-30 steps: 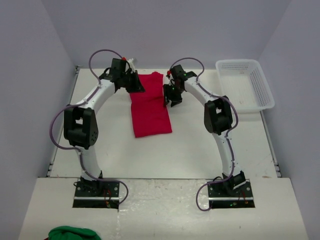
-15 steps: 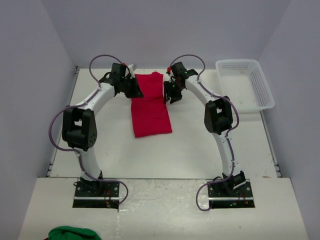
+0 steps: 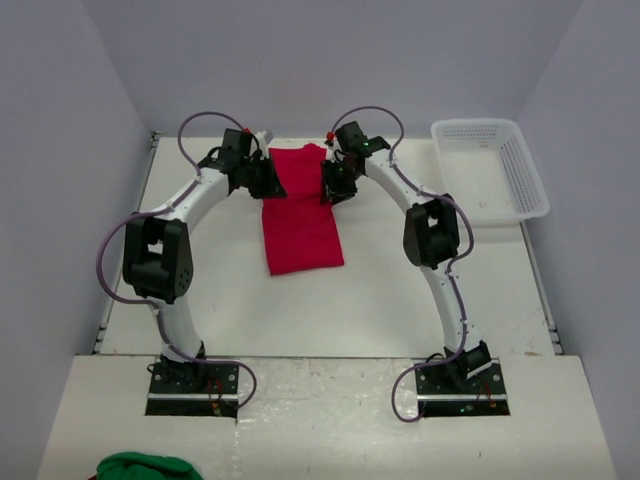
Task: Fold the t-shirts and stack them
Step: Grab one side of the 2/3 rectangular tshirt with both arms
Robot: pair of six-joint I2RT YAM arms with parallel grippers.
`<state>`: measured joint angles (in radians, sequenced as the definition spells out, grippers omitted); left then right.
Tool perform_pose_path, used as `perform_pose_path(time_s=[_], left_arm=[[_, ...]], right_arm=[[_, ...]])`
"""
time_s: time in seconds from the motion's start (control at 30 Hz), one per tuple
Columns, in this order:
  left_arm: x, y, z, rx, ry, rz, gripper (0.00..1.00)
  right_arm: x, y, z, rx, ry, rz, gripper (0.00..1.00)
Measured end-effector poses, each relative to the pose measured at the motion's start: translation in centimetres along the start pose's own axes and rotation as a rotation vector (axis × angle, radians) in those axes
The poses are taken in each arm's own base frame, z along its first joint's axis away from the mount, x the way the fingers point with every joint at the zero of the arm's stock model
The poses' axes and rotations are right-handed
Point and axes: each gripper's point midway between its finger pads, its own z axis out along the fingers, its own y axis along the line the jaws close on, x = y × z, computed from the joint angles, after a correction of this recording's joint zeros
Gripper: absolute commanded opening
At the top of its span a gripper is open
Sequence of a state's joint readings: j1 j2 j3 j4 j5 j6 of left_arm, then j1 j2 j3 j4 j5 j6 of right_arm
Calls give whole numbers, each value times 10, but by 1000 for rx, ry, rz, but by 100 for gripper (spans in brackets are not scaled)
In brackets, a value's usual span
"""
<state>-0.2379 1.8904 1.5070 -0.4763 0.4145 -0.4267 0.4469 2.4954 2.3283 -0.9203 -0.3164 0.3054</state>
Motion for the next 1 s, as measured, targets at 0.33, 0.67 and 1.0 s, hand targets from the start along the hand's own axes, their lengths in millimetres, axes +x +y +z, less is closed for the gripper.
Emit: perform_pose_path(time_s=[0.33, 0.67, 1.0], left_arm=[[-3, -1, -3, 2, -9, 3, 0], [-3, -2, -3, 3, -11, 4, 0], [-3, -1, -3, 4, -13, 5, 0]], right_arm=[[12, 6, 10, -10, 36, -7, 44], [22, -9, 17, 52, 59, 0, 35], [25, -9, 18, 58, 65, -14, 3]])
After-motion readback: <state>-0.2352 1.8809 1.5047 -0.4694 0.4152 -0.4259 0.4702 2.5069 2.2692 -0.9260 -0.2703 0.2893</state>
